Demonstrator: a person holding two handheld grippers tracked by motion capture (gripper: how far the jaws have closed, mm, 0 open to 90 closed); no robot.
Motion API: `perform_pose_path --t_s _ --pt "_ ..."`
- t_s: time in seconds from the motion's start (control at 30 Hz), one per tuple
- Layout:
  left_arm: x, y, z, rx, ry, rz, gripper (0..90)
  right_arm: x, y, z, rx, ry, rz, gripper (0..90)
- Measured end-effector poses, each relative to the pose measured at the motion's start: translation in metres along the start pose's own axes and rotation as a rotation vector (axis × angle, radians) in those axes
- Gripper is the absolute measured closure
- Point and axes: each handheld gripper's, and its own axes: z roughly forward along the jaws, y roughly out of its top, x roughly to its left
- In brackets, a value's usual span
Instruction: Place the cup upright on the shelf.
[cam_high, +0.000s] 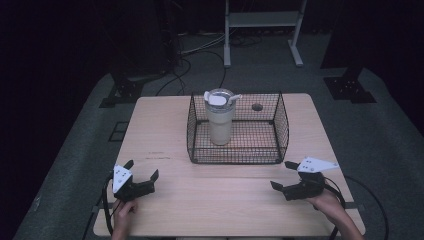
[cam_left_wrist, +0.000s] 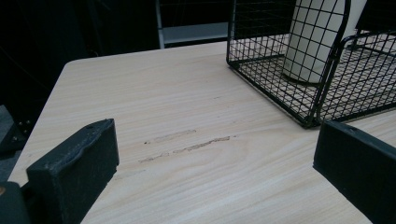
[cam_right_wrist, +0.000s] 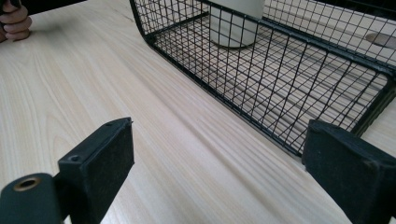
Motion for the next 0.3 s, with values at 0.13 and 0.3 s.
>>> perform_pose_path --t_s 0.13,0.3 --pt "0.000 0.000 0.000 -0.001 0.000 -0.001 0.0 0.003 -0.007 -0.003 -0.005 -0.019 -0.001 8.6" --pt "0.000 0.000 0.000 0.000 0.002 -0.002 0.0 0.010 -0.018 -0.006 -0.022 -0.048 -0.001 8.6"
